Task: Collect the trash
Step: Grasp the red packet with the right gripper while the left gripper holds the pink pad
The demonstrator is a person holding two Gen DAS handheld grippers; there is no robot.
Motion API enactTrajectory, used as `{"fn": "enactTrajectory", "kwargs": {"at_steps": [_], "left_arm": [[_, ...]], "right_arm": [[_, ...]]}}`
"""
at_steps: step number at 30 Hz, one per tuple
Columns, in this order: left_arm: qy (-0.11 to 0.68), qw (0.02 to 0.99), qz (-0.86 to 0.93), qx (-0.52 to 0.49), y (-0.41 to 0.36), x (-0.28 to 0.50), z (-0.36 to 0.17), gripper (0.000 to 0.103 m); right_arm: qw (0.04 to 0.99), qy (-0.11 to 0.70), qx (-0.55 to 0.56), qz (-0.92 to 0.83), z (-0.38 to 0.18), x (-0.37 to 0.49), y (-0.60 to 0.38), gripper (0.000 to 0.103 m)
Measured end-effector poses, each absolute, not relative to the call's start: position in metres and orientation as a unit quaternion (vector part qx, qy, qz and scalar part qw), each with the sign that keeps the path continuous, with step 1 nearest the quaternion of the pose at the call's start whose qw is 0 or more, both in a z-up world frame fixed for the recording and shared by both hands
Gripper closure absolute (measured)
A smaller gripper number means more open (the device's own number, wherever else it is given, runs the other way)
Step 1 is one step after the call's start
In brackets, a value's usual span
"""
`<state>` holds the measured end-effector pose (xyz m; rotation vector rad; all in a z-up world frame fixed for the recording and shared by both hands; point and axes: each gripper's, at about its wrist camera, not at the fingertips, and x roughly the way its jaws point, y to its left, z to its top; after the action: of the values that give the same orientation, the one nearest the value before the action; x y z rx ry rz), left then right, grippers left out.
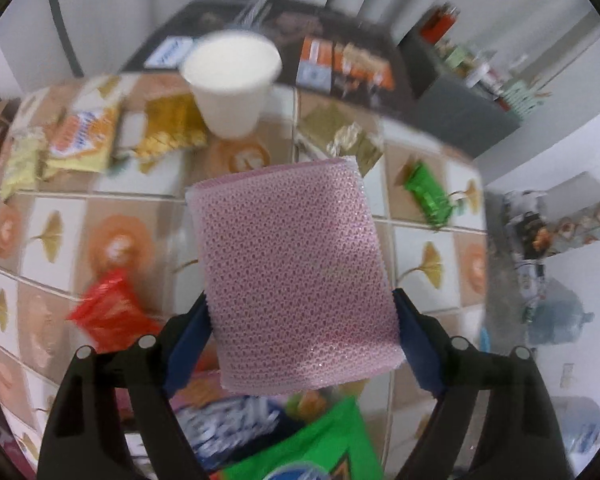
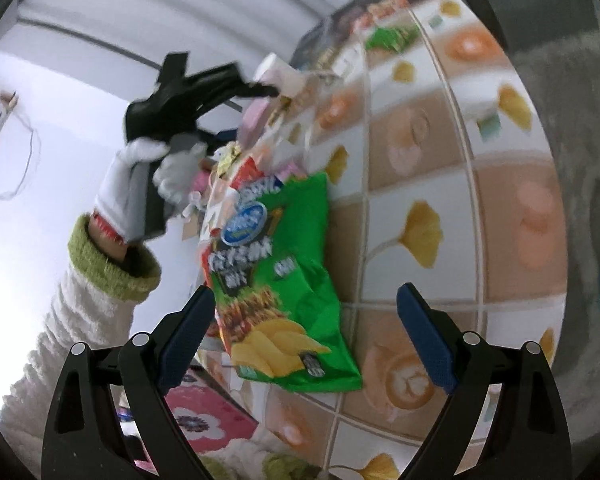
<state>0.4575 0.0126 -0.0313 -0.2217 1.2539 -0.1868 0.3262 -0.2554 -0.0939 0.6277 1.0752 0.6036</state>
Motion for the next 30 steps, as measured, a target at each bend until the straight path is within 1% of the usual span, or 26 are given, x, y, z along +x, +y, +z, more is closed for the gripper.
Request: {"fn": "enactTrajectory", "kwargs": {"at_steps": [4,7,14,21,25,30], "left_arm": [[0.546,0.823,-0.089,-0.13,0.072,0.423,0.005,0.019],[0.529,0.833,-0.074,-0.147,0.112,0.401,0.012,0.019],[0.526,0.827,-0.039,-0.194,0.201,0.367,-0.016,0.019],[0.527,0.818,-0.023,-0.228,0.253,0.343,-0.051,0.019],[0.53,0.813,-0.022,-0.241,0.268,0.336,-0.066,0.019],[0.532,0.811,-0.031,-0.243,0.273,0.332,-0.074,0.019]], "right_arm": [[0.79,0.48,0.243,0.294,-0.063,0.342,-0.232,0.015],[0.798,0.473,0.203,0.315,-0.042,0.36,-0.203,0.015],[0.797,0.486,0.089,0.347,-0.023,0.415,-0.105,0.015],[0.779,0.525,-0.05,0.339,-0.053,0.475,-0.001,0.029],[0.763,0.542,-0.104,0.337,-0.076,0.499,0.041,0.03],[0.732,0.59,-0.168,0.296,-0.115,0.52,0.069,0.032]]}}
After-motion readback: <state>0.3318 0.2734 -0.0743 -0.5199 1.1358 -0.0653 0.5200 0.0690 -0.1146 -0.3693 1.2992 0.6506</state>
